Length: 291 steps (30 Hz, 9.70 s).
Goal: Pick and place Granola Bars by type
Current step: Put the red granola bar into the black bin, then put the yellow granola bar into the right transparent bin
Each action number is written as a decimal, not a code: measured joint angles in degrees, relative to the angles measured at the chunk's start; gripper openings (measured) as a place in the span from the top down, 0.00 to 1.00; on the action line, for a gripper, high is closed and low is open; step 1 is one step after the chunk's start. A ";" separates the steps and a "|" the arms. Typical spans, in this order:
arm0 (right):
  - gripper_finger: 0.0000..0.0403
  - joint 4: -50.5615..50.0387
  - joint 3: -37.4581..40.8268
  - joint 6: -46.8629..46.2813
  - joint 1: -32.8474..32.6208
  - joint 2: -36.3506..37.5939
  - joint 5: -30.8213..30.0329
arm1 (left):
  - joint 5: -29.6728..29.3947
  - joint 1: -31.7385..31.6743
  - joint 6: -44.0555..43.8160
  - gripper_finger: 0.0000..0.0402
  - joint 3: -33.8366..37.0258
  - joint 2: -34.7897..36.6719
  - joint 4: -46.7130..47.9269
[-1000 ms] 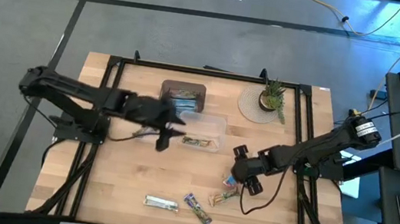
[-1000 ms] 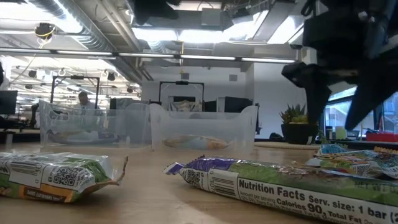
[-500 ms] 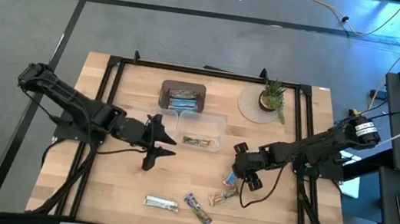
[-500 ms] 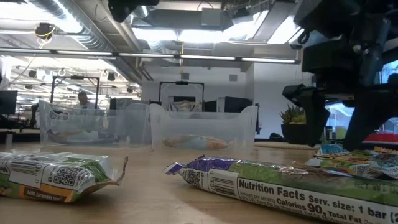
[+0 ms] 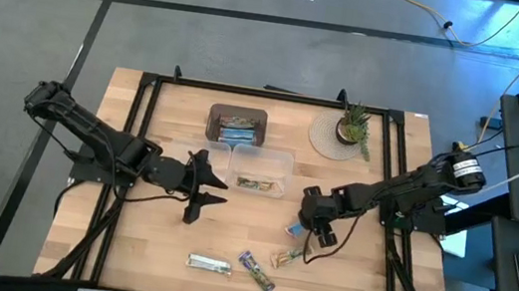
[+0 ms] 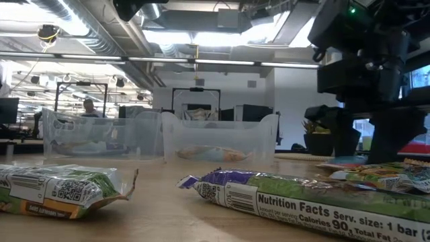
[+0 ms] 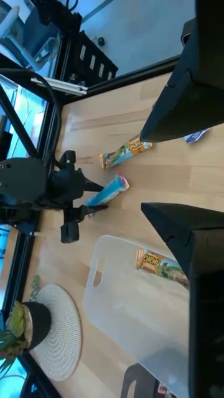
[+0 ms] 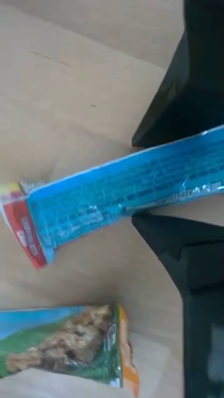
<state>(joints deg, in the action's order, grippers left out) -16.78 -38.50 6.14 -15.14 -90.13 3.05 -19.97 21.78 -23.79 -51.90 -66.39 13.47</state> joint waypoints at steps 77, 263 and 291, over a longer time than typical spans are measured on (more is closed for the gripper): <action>0.75 24.20 -35.61 3.34 33.24 -25.72 -2.94 | 4.55 -0.13 10.09 0.59 0.04 2.47 0.48; 0.61 -2.93 -22.08 -19.61 -15.94 -3.21 -7.19 | 20.98 0.70 5.12 0.42 0.04 -8.11 -7.12; 0.44 5.88 -22.40 -25.70 -20.55 -21.46 -16.95 | 20.81 0.70 4.92 0.42 0.04 -8.11 -7.26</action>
<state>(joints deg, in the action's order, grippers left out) -10.90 -60.90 -19.56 -35.68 -111.60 -13.91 0.84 22.48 -18.87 -51.86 -74.50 6.22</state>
